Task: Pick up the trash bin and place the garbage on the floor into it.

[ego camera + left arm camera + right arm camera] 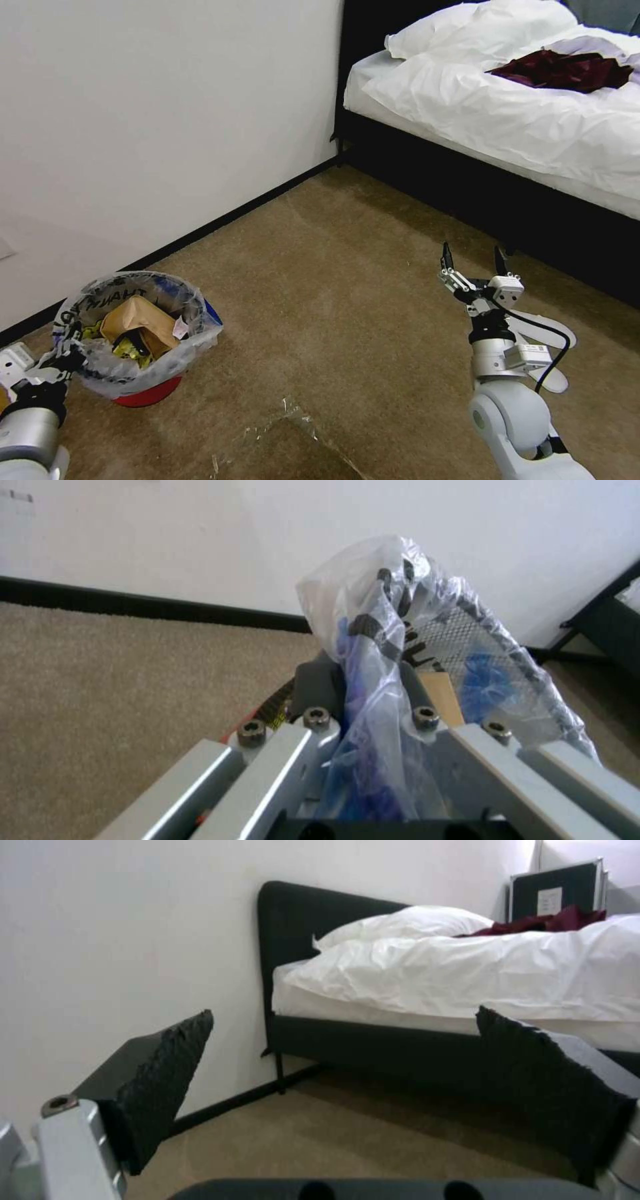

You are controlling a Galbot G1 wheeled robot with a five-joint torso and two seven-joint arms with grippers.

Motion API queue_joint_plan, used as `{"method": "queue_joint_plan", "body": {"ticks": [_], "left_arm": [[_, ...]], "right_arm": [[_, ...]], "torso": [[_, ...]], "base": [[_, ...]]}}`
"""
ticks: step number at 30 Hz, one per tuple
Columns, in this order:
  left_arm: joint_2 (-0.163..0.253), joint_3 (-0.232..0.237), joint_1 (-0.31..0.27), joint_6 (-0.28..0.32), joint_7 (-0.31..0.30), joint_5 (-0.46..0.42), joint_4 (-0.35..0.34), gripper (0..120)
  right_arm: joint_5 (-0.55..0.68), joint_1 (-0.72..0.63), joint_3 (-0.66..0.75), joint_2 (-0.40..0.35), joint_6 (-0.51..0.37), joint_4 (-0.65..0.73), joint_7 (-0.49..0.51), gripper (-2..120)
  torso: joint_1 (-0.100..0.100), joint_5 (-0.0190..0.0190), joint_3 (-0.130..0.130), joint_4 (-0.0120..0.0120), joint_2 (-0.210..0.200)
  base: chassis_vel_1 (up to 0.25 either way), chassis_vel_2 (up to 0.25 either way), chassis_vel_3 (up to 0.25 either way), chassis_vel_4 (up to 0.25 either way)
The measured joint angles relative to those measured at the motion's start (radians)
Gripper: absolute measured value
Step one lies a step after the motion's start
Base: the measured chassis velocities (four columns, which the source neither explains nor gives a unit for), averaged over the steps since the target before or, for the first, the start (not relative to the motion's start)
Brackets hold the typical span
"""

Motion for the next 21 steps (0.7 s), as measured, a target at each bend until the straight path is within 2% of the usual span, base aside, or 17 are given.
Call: {"method": "queue_joint_plan", "body": {"ticks": [16,21], "left_arm": [[0.002,0.000,-0.002,0.000,-0.001,-0.004,0.003,4],[-0.003,-0.004,-0.001,0.025,0.010,-0.010,0.004,4]], "right_arm": [[-0.008,0.002,0.005,0.004,-0.001,-0.011,0.000,100],[-0.008,0.006,0.004,0.002,-0.004,-0.016,0.000,100]], "torso": [[0.000,-0.0001,0.000,0.0000,0.000],[0.000,-0.0001,0.000,0.0000,0.000]], "base": [[0.000,0.000,0.000,0.000],[0.000,0.000,0.000,0.000]]}}
